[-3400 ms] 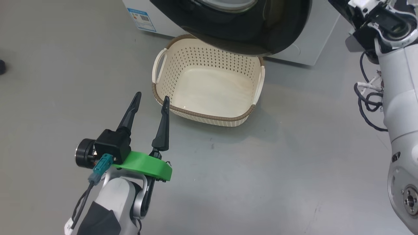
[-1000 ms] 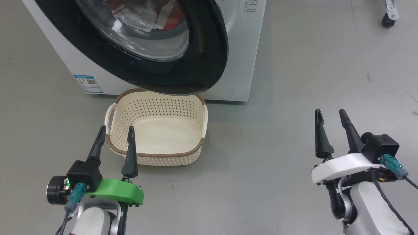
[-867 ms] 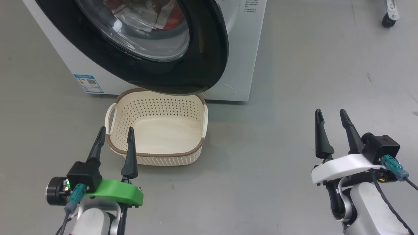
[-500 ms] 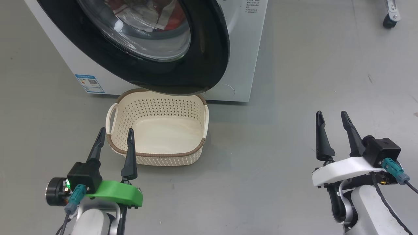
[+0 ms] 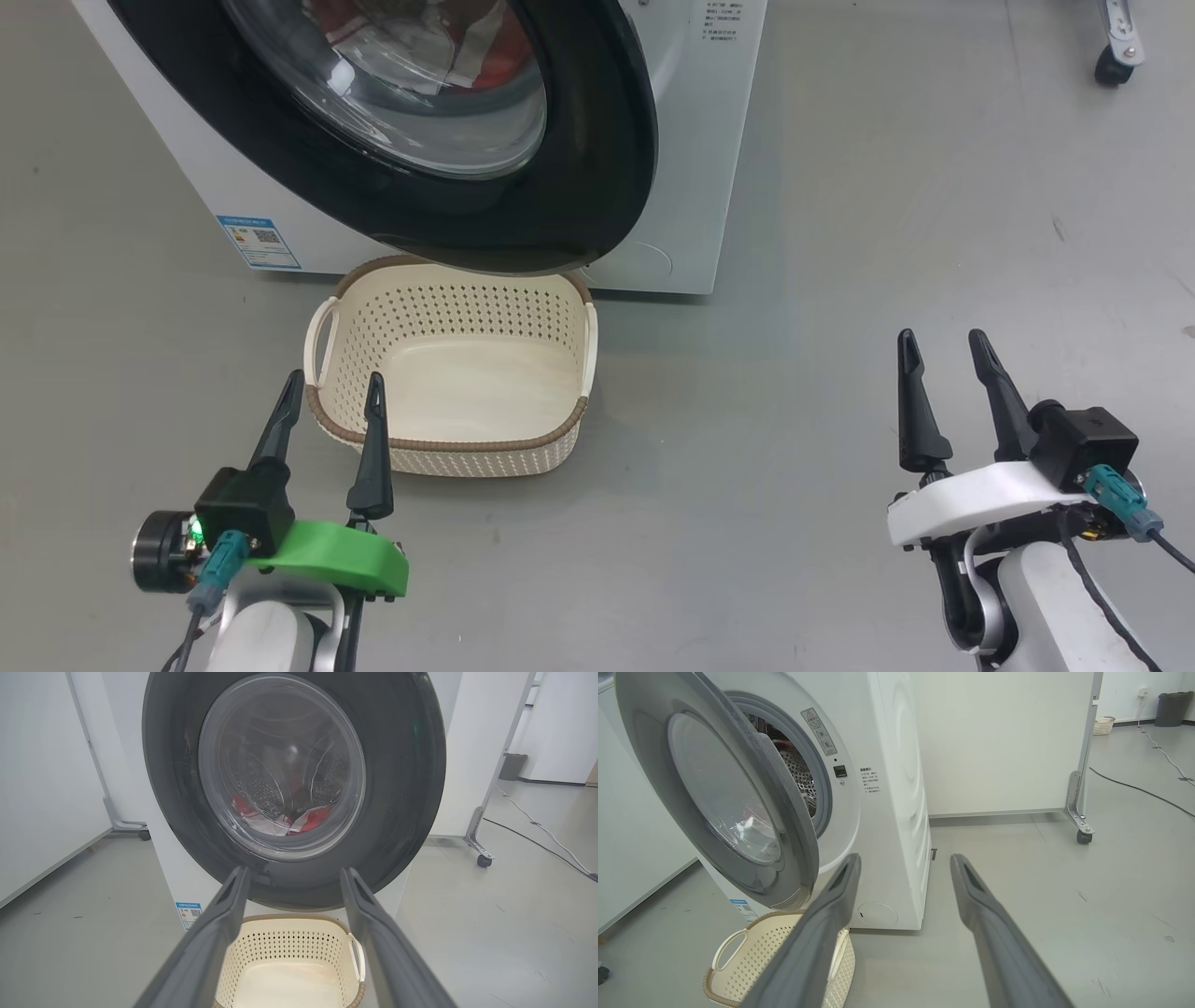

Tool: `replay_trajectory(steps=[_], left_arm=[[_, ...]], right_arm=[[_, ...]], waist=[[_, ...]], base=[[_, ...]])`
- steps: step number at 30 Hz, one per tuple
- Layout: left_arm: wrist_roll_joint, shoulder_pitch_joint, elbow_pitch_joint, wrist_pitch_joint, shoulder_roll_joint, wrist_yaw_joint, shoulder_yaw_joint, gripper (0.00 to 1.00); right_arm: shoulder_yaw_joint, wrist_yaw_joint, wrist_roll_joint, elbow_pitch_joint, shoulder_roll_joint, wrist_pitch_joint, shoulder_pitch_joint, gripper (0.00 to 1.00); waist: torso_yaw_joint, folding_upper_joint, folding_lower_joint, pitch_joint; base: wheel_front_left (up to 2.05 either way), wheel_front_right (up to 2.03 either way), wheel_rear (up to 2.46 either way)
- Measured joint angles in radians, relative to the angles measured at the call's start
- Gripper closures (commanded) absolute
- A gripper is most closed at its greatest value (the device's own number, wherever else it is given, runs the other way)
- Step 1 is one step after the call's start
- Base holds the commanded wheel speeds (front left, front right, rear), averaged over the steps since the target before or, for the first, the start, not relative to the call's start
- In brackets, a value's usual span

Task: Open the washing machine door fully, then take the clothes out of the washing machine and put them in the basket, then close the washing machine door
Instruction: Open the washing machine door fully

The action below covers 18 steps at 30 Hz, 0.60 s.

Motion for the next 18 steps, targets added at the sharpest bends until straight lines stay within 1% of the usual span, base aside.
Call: replay_trajectory(steps=[18], left_arm=[[0.007,0.005,0.006,0.0,0.0,-0.005,0.004,0.0]], right_arm=[[-0.007,0.001,-0.026,-0.002,0.002,0.0,0.02,0.0]], waist=[[0.0,0.0,0.0,-0.009]], base=[[0.0,0.0,0.0]])
